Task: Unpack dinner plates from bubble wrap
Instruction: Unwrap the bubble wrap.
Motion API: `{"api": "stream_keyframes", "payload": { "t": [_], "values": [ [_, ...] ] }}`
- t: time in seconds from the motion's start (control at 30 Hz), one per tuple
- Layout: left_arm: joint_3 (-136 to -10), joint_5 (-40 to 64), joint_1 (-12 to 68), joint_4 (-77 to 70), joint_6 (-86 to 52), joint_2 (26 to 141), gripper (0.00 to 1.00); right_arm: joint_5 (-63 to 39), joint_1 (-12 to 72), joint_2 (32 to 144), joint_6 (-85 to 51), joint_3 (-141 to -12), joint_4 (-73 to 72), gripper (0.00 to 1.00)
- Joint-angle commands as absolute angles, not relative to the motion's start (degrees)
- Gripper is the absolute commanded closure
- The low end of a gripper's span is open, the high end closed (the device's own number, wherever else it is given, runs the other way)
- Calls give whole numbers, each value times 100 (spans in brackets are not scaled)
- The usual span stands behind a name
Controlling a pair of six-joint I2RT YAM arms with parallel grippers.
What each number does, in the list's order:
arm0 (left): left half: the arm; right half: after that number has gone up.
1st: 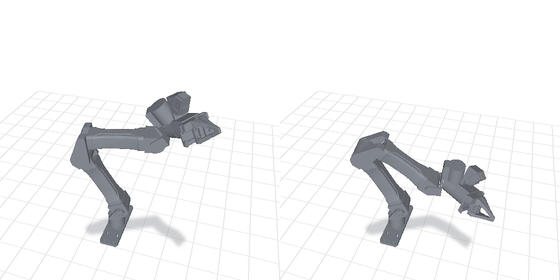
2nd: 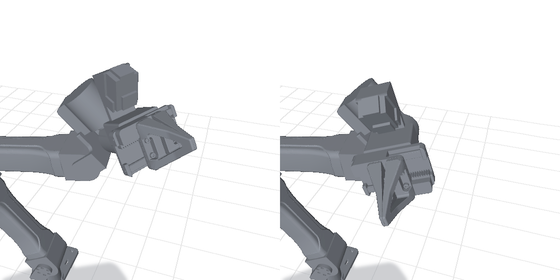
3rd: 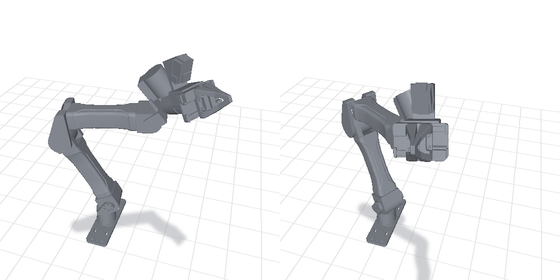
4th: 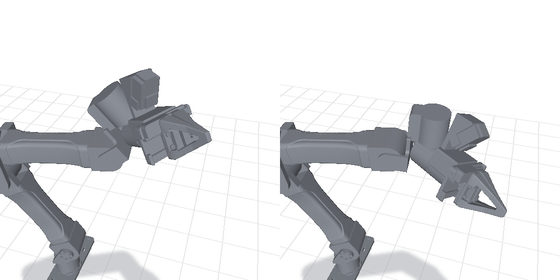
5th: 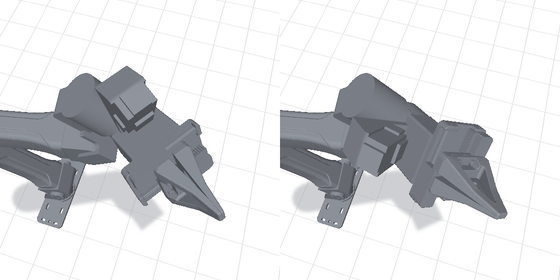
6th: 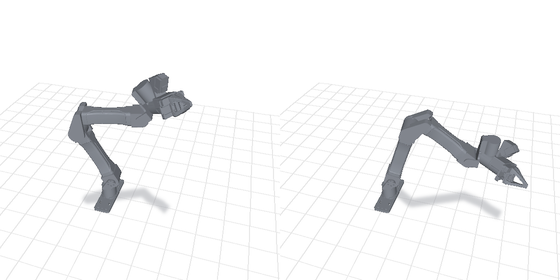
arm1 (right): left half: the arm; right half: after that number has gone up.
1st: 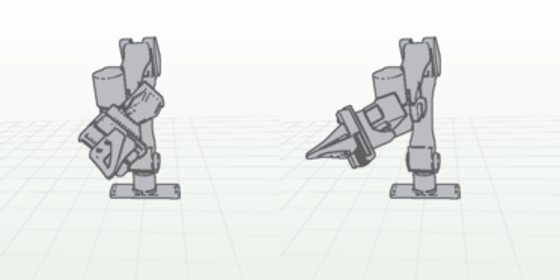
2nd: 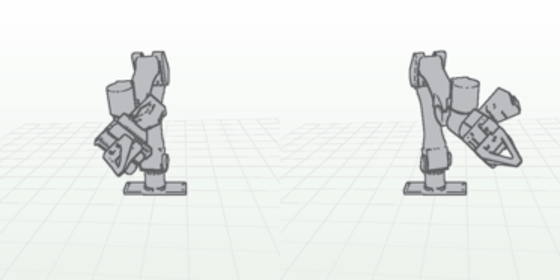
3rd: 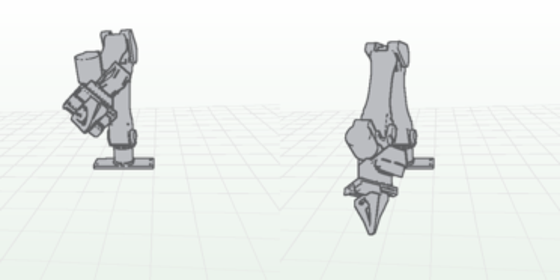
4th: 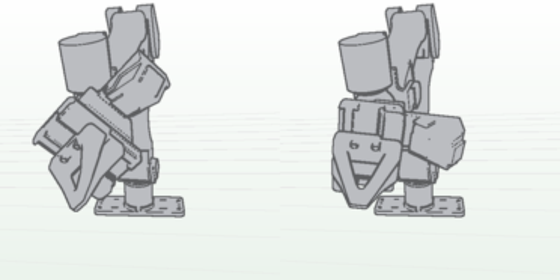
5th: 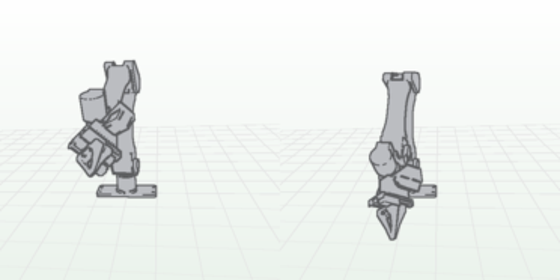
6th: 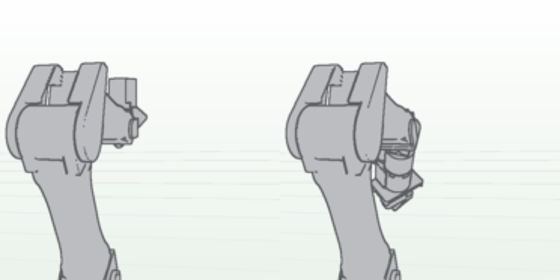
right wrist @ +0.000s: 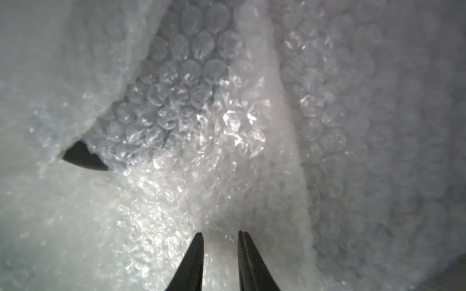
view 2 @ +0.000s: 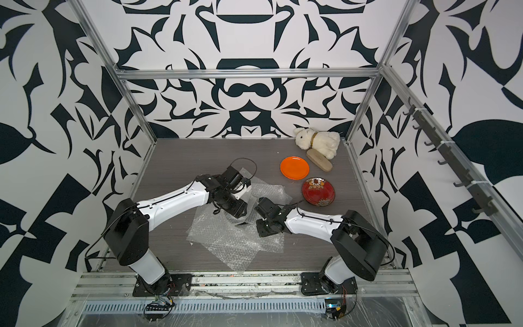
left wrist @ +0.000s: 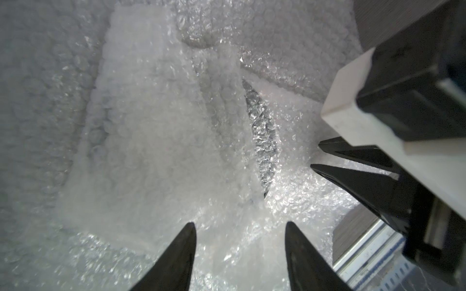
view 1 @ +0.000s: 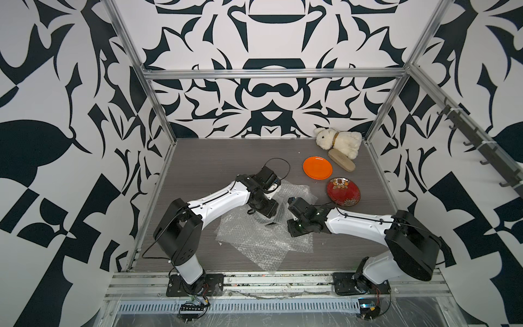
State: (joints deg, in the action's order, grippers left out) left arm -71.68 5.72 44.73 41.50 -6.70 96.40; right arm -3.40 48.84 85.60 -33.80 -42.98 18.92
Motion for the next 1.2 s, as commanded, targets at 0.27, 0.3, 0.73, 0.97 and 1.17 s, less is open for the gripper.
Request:
{"api": "stream_keyframes", "payload": {
  "t": [0.27,0.3,0.73,0.97,1.17],
  "values": [
    [-7229,99,4612,4272,-421,9993,46,-236,4913,8588,-3491,-4262,1884,71],
    [-7233,11,4612,4265,-424,10002,50,-237,4912,8594,-3497,-4263,1881,71],
    [-7079,146,4614,4144,-406,9571,57,-219,4913,8692,-3524,-4242,1883,71],
    [-6883,541,4684,4134,-264,9404,47,-237,4911,8718,-3517,-4264,1899,71],
    [-6892,-33,4964,4047,-224,9475,46,-206,4910,8697,-3524,-4226,1899,71]
  ]
}}
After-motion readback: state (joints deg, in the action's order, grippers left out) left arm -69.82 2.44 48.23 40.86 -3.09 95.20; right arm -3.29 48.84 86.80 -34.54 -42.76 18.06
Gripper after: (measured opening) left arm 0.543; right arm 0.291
